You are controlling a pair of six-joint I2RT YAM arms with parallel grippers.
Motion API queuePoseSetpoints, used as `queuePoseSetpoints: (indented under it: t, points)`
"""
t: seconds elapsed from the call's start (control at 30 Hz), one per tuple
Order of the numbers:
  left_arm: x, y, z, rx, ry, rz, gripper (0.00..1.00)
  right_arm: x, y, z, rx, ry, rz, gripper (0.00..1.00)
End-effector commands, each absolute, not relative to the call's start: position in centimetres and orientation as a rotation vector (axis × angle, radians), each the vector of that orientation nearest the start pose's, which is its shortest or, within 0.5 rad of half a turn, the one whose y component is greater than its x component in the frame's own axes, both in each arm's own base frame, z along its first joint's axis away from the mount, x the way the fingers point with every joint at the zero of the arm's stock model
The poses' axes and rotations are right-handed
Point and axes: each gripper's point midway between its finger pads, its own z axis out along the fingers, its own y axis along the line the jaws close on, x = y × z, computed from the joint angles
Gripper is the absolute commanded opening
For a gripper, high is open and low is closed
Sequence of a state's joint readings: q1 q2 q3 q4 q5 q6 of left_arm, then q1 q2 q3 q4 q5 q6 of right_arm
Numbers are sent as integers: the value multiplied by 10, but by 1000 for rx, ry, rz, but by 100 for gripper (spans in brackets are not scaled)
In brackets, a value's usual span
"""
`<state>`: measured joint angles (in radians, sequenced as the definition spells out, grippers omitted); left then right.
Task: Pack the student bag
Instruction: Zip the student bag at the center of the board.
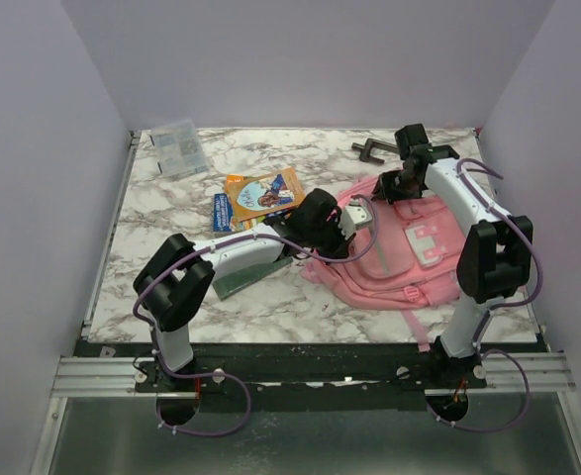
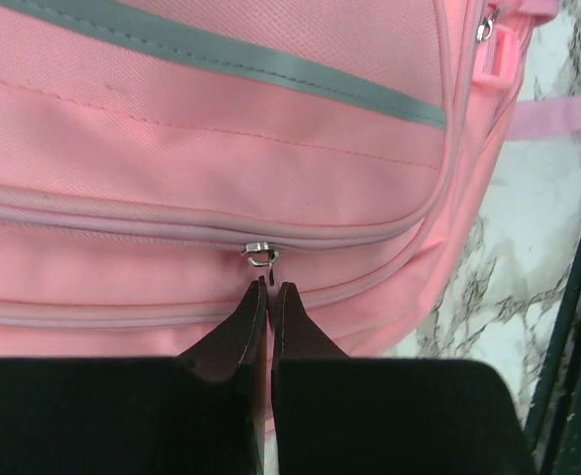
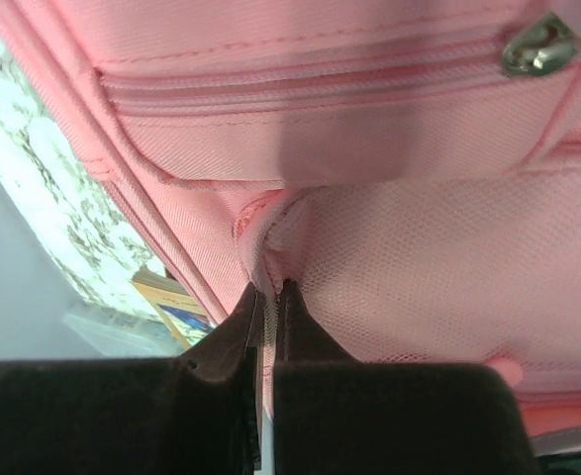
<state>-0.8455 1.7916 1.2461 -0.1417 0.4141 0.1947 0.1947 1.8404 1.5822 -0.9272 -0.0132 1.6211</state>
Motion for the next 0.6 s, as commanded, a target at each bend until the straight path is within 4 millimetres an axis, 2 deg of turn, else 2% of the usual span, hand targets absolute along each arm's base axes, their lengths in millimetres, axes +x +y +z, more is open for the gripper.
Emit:
queuePoseSetpoints:
  t: [0.0, 0.07, 0.1, 0.23, 0.3, 0.33, 0.43, 0.5, 0.57]
  points:
    - [266, -415, 129, 1082, 1971, -909, 0, 474, 119, 175, 1591, 2067, 596, 6]
    - [269, -414, 133, 1036, 1956, -908, 0, 469, 127, 181, 1231, 2195, 628, 37]
    - [269, -413, 135, 1029, 1947, -906, 0, 463, 128, 186, 1065, 2206, 648, 51]
    - [266, -412, 137, 1024, 1918, -925, 0, 417, 136, 206, 394, 2249, 669, 76]
    - [263, -414, 136, 1041, 1914, -940, 0, 394, 138, 209, 162, 2275, 655, 81]
    - [262, -413, 133, 1043, 1920, -945, 0, 383, 145, 208, 85, 2295, 701, 83]
    - [261, -414, 133, 1042, 1912, -958, 0, 354, 161, 196, -83, 2391, 835, 81]
    - [259, -415, 136, 1035, 1909, -976, 0, 348, 171, 193, -127, 2373, 921, 79]
    - [256, -416, 140, 1036, 1900, -1001, 0, 350, 172, 188, -123, 2361, 929, 77]
